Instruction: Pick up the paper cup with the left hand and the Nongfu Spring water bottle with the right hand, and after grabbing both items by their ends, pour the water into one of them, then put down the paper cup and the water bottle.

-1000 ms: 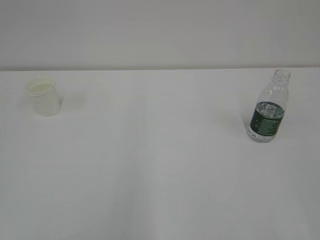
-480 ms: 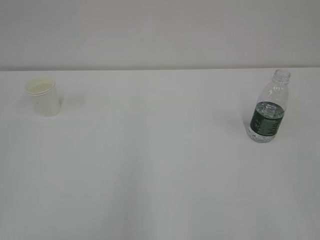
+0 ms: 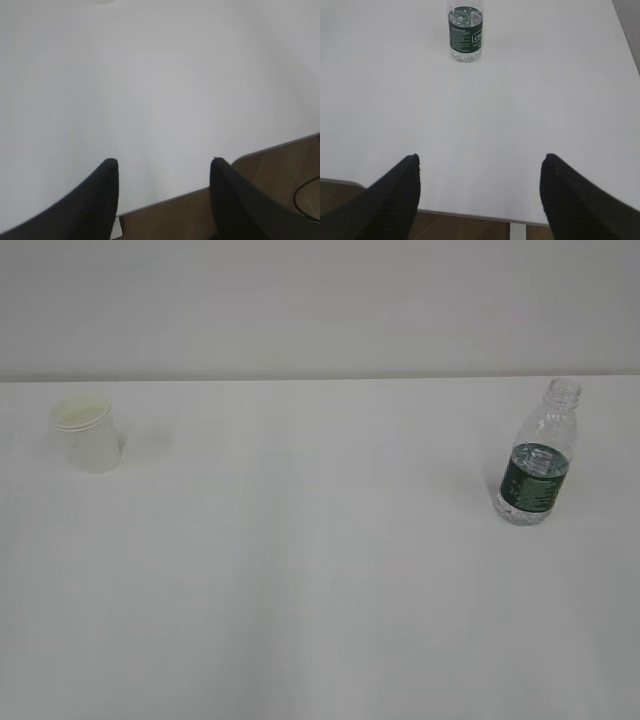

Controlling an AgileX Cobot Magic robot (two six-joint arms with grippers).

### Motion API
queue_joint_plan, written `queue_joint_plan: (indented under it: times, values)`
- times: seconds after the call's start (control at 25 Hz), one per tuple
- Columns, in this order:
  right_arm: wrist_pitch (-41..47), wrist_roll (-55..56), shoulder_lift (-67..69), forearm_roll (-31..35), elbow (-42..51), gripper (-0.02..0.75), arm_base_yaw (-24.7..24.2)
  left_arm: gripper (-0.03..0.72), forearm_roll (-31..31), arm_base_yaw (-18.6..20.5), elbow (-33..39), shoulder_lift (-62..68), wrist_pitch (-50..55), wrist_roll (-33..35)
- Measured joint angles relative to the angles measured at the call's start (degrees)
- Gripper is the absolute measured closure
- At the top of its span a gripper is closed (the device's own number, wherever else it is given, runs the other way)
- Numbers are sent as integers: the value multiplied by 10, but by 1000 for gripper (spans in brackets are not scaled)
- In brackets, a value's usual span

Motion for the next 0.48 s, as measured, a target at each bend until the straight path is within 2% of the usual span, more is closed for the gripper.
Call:
queue_joint_plan:
  times: [0.48]
  values:
    - [-1,-2,-12,0,0,183,0,281,0,0,0,-91,-1,1]
